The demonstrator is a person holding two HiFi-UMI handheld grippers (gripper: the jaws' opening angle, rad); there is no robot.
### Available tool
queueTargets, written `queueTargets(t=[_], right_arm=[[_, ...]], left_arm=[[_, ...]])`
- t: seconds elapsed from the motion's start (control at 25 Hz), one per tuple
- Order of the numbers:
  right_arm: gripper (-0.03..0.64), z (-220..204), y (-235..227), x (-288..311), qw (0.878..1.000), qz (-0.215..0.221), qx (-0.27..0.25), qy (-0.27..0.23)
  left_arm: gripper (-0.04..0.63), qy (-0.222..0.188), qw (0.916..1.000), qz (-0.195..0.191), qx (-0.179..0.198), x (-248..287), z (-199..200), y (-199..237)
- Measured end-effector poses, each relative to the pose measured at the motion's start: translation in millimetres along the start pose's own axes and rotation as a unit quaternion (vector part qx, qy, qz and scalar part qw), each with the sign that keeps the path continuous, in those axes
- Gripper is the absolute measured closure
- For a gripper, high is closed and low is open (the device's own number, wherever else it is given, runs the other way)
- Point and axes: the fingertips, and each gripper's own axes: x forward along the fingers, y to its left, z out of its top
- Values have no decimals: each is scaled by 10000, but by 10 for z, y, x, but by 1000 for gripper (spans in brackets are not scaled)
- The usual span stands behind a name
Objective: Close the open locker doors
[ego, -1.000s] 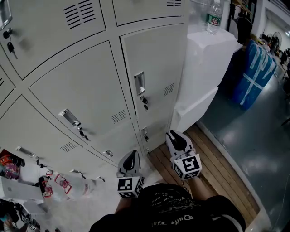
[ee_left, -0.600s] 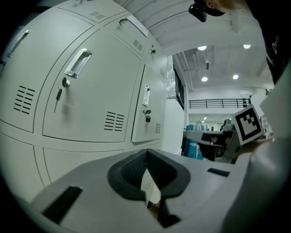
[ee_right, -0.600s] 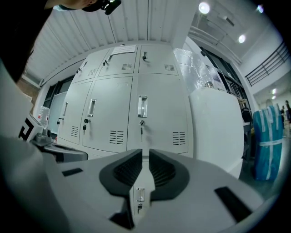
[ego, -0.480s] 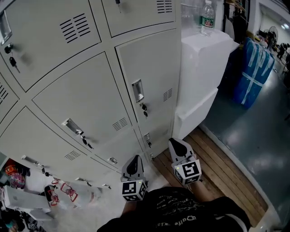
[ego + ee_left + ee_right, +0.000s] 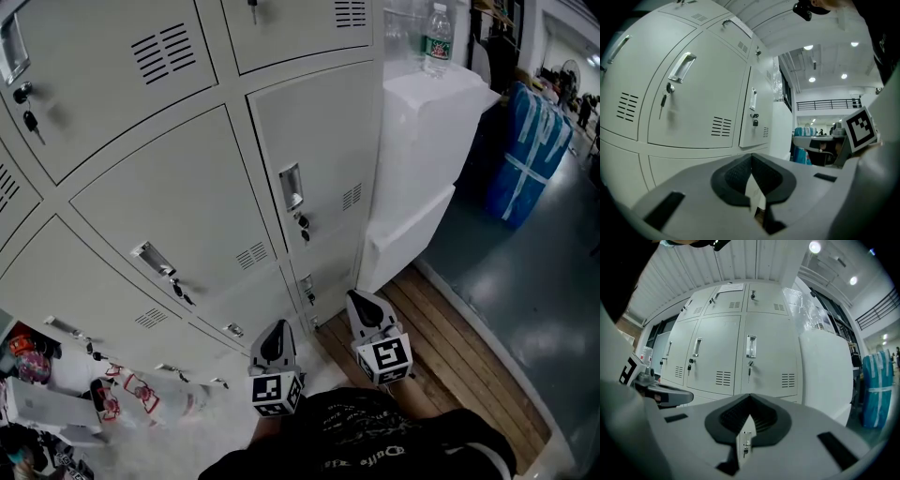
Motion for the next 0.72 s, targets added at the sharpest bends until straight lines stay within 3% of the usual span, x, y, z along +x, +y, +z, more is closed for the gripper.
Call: queueTargets(t=[0.72], right_arm=[[612, -35, 78, 85, 9998, 132, -94, 70]], left_arm=[[588, 23, 9999, 96, 89, 16, -16, 68]])
